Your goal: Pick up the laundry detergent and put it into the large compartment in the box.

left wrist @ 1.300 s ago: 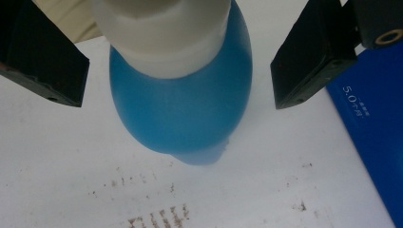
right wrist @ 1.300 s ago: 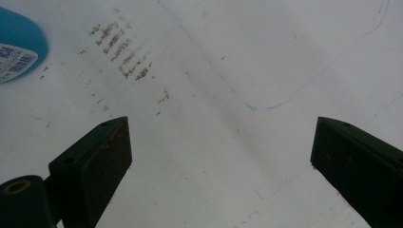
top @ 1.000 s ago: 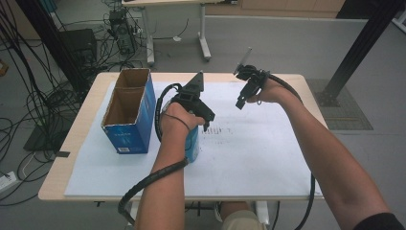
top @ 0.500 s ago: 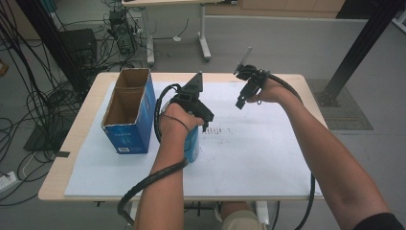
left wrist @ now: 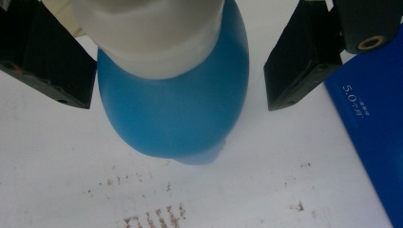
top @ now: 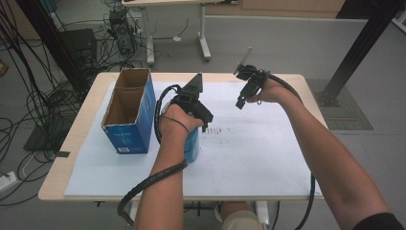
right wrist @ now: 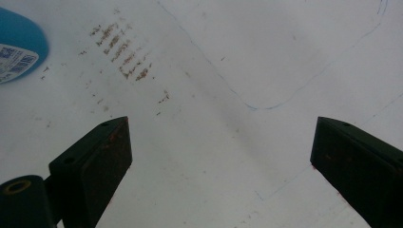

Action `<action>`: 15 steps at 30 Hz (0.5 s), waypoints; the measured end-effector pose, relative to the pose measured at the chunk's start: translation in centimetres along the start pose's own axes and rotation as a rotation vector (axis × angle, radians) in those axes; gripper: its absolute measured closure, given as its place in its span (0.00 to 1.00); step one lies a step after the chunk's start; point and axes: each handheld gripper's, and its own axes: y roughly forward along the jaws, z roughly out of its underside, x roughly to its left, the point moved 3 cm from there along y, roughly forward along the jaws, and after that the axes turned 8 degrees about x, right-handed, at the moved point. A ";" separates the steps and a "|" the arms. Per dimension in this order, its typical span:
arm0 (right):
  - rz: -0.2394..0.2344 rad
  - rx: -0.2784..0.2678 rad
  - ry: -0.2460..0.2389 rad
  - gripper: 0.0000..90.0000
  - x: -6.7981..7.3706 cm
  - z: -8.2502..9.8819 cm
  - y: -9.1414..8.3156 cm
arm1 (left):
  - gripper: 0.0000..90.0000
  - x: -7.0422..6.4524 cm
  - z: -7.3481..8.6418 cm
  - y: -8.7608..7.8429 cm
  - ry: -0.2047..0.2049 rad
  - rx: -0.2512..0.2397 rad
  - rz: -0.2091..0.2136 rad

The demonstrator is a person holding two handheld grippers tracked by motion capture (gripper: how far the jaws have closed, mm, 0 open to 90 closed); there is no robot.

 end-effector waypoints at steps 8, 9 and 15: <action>-0.002 0.002 0.002 0.07 0.0 0.0 0.1 | 0.20 0.1 0.2 0.0 0.004 -0.008 -0.004; -0.003 0.002 0.004 0.07 0.0 0.0 0.0 | 0.22 0.1 0.2 0.0 0.004 -0.008 -0.004; -0.001 0.005 0.000 0.07 0.0 -0.1 0.1 | 0.28 0.4 0.2 0.1 0.006 0.000 -0.005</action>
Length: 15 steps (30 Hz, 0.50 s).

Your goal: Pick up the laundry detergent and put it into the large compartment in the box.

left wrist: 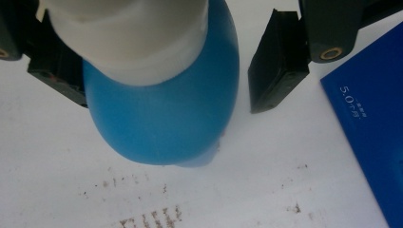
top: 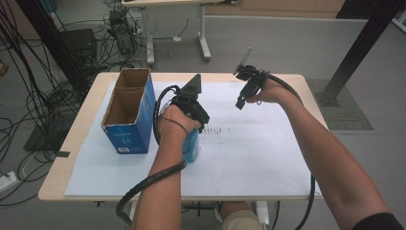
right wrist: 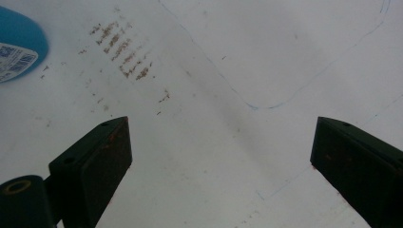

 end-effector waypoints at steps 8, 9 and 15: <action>0.000 -0.001 -0.003 0.07 0.0 0.0 0.1 | 0.36 0.0 0.0 0.0 0.004 -0.002 0.010; 0.000 -0.001 -0.003 0.07 0.0 0.0 0.1 | 0.38 0.0 0.0 0.0 0.005 -0.001 0.016; 0.000 -0.003 -0.003 0.07 0.0 0.0 0.1 | 0.41 -0.1 0.0 0.0 0.008 0.000 0.017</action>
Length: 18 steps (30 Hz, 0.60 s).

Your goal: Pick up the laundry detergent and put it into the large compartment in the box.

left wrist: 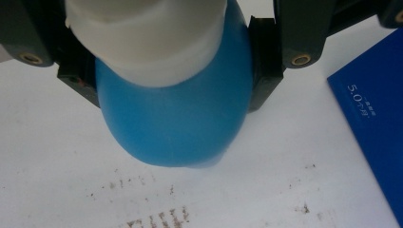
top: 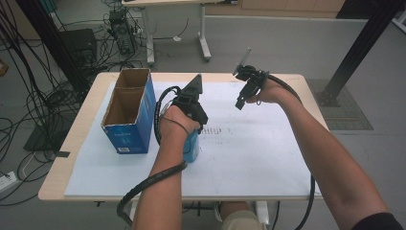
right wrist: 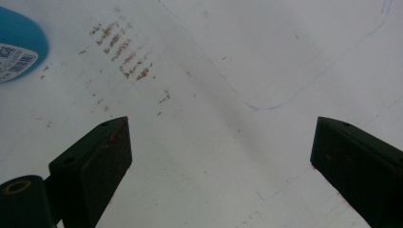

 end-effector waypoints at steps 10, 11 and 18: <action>-0.001 0.002 -0.001 0.07 0.0 0.0 0.0 | 0.42 0.0 -0.2 0.0 -0.002 0.005 -0.002; -0.002 0.002 0.002 0.07 0.0 0.0 0.0 | 0.42 0.0 -0.2 0.0 -0.001 0.005 -0.002; -0.003 0.004 -0.003 0.07 0.1 -0.1 0.0 | 0.42 0.0 -0.3 0.0 -0.004 0.011 0.001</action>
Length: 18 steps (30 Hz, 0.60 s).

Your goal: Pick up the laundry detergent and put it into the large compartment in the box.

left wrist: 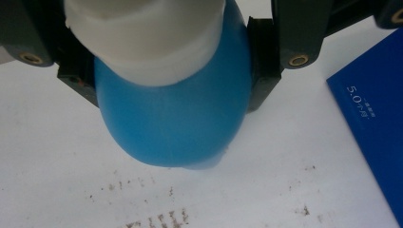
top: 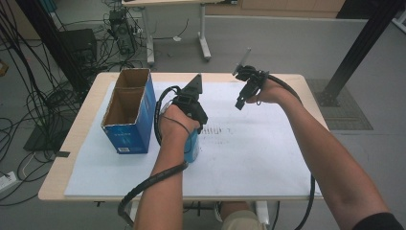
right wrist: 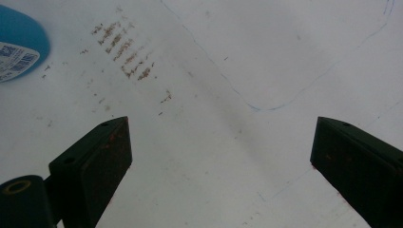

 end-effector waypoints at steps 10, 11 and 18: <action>-0.001 0.003 -0.002 0.07 0.0 -0.1 0.0 | 0.42 0.0 -0.2 0.0 -0.006 0.008 0.000; -0.002 0.001 -0.003 0.07 0.0 -0.1 0.1 | 0.42 0.0 -0.2 0.0 -0.006 0.007 0.000; 0.001 0.005 -0.006 0.07 0.2 -0.3 0.2 | 0.42 -0.1 -0.4 0.0 -0.004 0.022 -0.001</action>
